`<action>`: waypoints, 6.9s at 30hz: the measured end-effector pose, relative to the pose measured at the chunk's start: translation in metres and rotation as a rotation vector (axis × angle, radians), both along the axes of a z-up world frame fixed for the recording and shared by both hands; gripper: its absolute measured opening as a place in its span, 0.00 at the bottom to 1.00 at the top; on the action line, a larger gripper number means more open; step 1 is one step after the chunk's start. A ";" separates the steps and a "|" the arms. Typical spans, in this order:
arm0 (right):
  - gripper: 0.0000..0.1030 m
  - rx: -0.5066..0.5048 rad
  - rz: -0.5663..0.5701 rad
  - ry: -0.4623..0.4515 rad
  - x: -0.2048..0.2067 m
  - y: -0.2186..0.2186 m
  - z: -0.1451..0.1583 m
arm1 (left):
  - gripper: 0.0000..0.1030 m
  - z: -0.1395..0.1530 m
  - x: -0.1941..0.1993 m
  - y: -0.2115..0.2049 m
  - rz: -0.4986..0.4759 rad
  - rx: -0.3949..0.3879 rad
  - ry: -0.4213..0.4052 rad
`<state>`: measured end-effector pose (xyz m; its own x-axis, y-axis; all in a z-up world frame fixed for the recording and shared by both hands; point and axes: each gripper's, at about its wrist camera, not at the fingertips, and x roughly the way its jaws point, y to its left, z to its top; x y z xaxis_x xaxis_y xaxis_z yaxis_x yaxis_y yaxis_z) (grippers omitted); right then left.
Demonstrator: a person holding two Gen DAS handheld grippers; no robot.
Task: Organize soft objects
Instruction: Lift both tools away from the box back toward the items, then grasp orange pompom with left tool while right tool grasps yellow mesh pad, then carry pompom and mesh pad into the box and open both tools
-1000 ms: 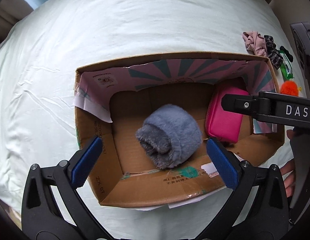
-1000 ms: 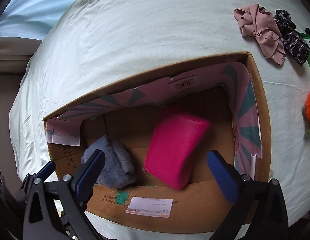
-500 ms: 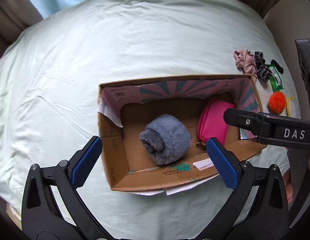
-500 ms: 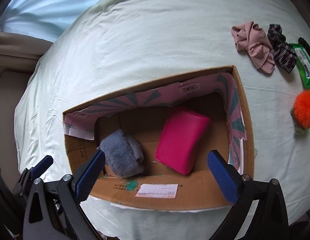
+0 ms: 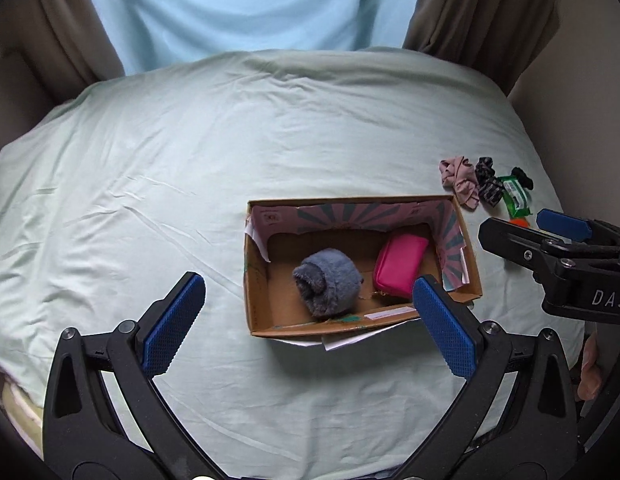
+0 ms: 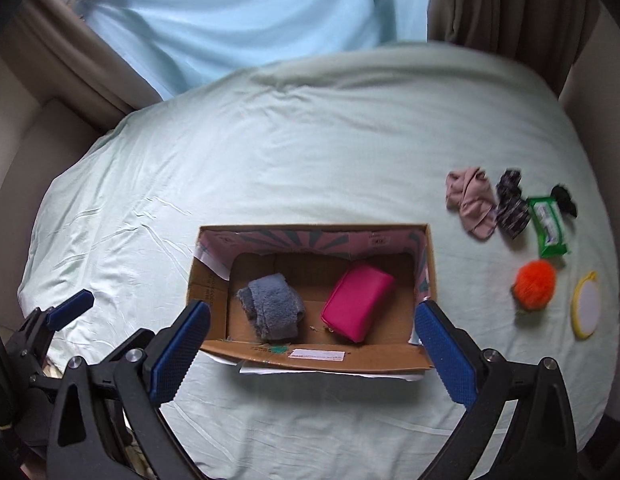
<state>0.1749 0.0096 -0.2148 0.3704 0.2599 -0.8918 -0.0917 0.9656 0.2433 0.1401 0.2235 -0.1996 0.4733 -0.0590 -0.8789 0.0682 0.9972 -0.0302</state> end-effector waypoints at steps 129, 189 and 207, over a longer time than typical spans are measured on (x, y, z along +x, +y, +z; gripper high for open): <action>0.40 -0.105 -0.285 -0.162 -0.043 -0.380 -0.102 | 0.34 -0.105 0.060 -0.408 -0.304 -0.050 -0.012; 0.43 0.128 -0.145 0.479 0.075 0.017 -0.169 | 0.34 -0.191 0.130 0.002 -0.060 -0.061 0.386; 0.90 0.195 -0.192 0.436 0.080 0.005 -0.164 | 1.00 -0.167 0.112 0.004 -0.111 -0.046 0.362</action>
<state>0.2549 0.0143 -0.3784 0.0322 0.4001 -0.9159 0.2330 0.8881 0.3962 0.2518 0.2278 -0.3664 0.1214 -0.1361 -0.9832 0.1519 0.9814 -0.1171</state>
